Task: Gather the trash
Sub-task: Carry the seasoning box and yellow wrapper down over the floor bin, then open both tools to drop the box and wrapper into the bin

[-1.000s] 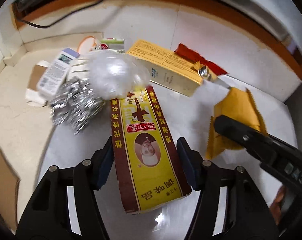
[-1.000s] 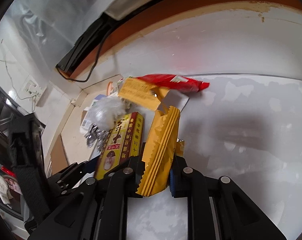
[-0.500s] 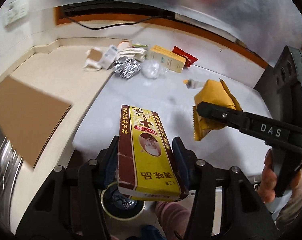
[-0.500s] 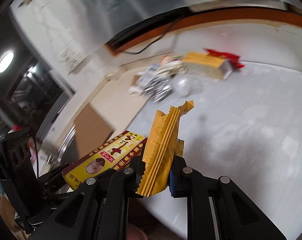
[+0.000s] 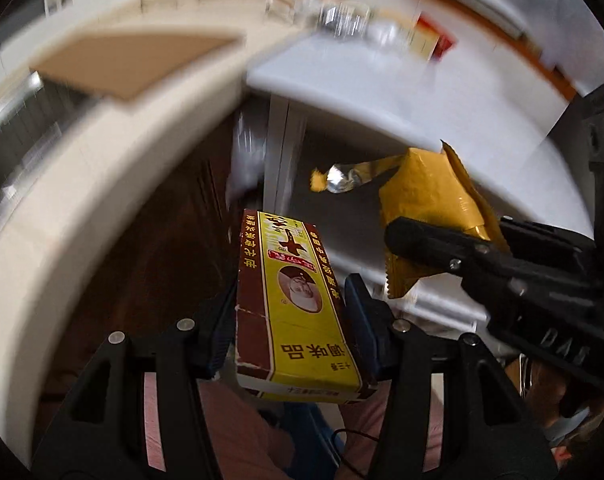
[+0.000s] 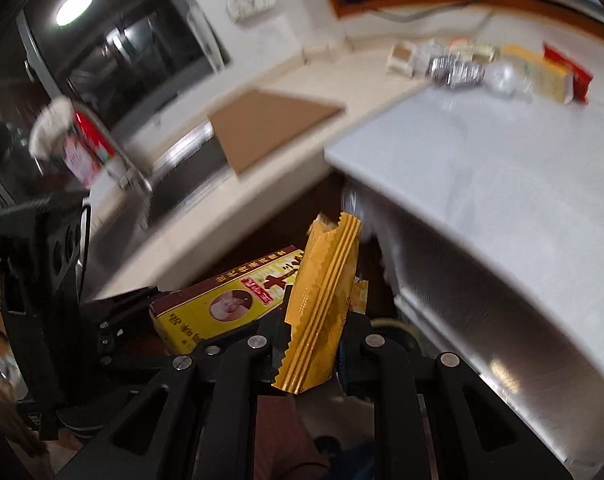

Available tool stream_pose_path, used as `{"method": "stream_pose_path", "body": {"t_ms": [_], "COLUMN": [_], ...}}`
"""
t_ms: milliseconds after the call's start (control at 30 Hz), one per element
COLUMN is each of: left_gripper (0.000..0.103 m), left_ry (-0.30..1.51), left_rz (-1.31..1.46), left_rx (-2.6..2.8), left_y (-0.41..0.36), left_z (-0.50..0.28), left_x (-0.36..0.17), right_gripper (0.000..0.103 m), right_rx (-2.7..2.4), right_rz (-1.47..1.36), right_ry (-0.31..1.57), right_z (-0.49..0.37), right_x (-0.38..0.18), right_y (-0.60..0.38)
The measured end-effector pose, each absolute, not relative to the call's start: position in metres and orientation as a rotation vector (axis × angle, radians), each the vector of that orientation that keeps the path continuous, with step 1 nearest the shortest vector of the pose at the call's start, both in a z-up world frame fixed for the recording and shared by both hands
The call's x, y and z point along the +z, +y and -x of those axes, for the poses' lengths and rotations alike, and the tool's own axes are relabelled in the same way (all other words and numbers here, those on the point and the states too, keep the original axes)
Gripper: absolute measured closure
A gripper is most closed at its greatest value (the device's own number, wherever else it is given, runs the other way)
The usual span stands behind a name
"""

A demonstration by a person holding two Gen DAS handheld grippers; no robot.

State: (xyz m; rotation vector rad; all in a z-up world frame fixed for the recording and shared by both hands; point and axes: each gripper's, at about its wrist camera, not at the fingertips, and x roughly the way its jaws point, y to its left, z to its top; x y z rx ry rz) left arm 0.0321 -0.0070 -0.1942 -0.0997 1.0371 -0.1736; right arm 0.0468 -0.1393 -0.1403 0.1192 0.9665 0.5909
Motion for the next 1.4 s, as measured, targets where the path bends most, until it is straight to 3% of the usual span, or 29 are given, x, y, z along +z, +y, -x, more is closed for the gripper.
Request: {"method": "stream_pose_path", "body": {"t_ms": [233,533,833,1033,1133,1200,1267,1300,1400], "left_gripper": [0.054,0.054,0.052,0.05,0.05,0.048,0.043,0.035,0.031], "left_ry": [1.265,1.353,1.425,1.446,1.466,1.482,1.477,1.474,1.464], "left_rz": [0.103,0.013,0.02,0.027,0.041,0.072,0.051,0.036,0.015], "left_rx": [-0.171,-0.158,-0.089,-0.055,-0.074,-0.086,-0.09,-0.092,-0.101], "left_y": [-0.008,-0.014,-0.006,0.006,0.005,0.006,0.003,-0.001,-0.007], "left_z": [-0.05,-0.077,-0.107,-0.115,-0.114,-0.116,-0.115,-0.115,-0.113], "left_x": [-0.304,-0.414,-0.465,-0.472,-0.473,-0.476,-0.475,-0.474,-0.469], "right_gripper": [0.088,0.088,0.087,0.072,0.069,0.061,0.041,0.04,0.04], "right_rx": [0.547,0.485,0.465,0.458,0.443,0.439,0.447,0.457,0.481], "right_rz": [-0.11,-0.203,-0.151,-0.135,-0.138,-0.149,-0.167,-0.17,-0.158], "right_ry": [1.117,1.242,1.351,1.381,1.38,1.385,1.378,1.371,1.351], "right_z": [-0.054,-0.075,-0.104,-0.13,-0.136,-0.138,-0.139,-0.139,-0.136], "right_x": [-0.251,-0.372,-0.449,-0.47,-0.476,-0.477,-0.475,-0.474,-0.467], "right_y": [-0.135,-0.151,-0.135,-0.123,-0.125,-0.129,-0.132,-0.133,-0.131]}}
